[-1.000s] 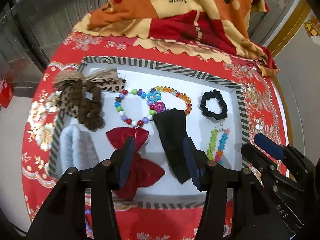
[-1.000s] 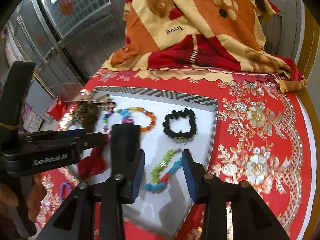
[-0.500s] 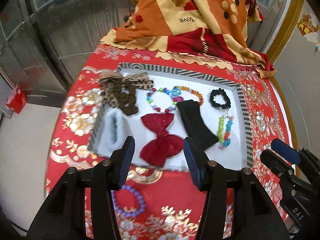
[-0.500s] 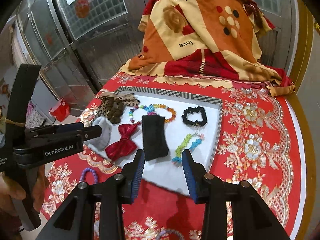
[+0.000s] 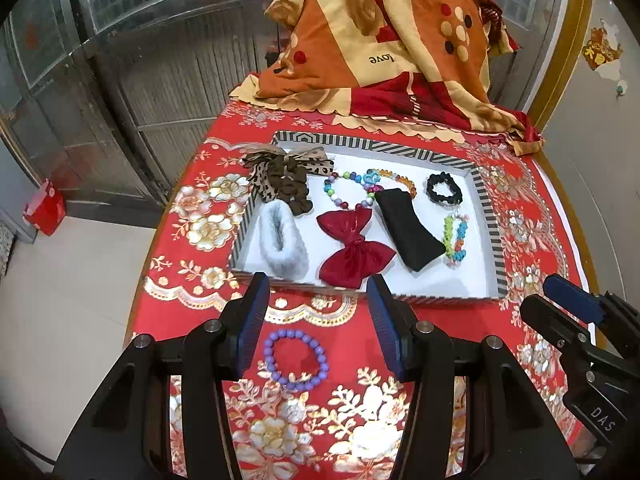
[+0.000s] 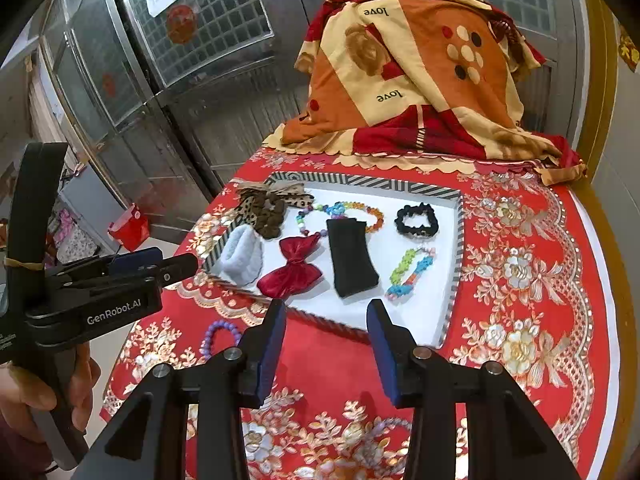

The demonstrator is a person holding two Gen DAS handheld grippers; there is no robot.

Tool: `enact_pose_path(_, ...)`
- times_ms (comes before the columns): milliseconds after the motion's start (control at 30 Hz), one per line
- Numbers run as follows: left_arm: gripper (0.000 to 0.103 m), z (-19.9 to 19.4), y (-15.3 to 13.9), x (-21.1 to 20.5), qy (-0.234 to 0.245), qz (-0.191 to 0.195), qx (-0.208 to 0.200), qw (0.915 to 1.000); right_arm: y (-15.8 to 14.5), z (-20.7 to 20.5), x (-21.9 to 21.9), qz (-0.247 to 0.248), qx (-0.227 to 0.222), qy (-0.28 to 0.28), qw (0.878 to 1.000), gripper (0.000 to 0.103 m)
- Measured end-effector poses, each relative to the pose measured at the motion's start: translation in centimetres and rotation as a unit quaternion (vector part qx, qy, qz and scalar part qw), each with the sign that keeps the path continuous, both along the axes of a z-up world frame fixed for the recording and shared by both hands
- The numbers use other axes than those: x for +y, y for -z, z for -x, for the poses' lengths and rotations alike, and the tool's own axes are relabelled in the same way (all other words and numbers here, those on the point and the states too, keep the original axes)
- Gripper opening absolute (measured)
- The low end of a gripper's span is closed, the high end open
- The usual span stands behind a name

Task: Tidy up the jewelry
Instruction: 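Move left gripper to purple bead bracelet while right gripper moves to grey braided bracelet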

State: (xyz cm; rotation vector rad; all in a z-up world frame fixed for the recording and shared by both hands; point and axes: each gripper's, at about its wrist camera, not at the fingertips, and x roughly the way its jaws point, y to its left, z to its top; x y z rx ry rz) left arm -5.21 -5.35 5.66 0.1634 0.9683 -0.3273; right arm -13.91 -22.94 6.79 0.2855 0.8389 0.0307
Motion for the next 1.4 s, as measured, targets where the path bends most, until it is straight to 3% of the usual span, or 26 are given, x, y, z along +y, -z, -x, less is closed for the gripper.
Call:
enact_pose_path(200, 0.05, 1.3, -0.3, 1.1, 0.002, 0.002, -0.006, 1.0, -0.6, 1.2, 1.6, 0.011, -0.005, -0.003, 1.0, 0.05)
enact_pose_path(567, 0.05, 0.8, -0.5, 5.0, 0.005, 0.029, 0.025, 0.9993, -1.1, 3.5, 2.3, 0.023, 0.002, 0.004, 1.0, 0.051)
enact_pose_path(833, 0.05, -0.6, 1.1, 9.4, -0.03, 0.03, 0.058, 0.9974, 0.0, 6.9, -0.1, 0.046, 0.021, 0.031, 0.998, 0.051)
enact_pose_path(1067, 0.05, -0.7, 4.6, 9.7, -0.027, 0.016, 0.09, 0.9955, 3.6, 9.7, -3.5, 0.043, 0.076, 0.062, 0.994, 0.051)
enact_pose_path(1233, 0.05, -0.9, 7.3, 9.0, -0.029, -0.002, 0.116, 0.9928, 7.3, 9.3, -3.2, 0.037, 0.11, 0.067, 0.991, 0.05)
enact_pose_path(1400, 0.05, -1.2, 8.7, 8.2, -0.037, -0.014, 0.119, 0.9921, 8.3, 8.6, -2.6, 0.04, 0.116, 0.052, 0.991, 0.05)
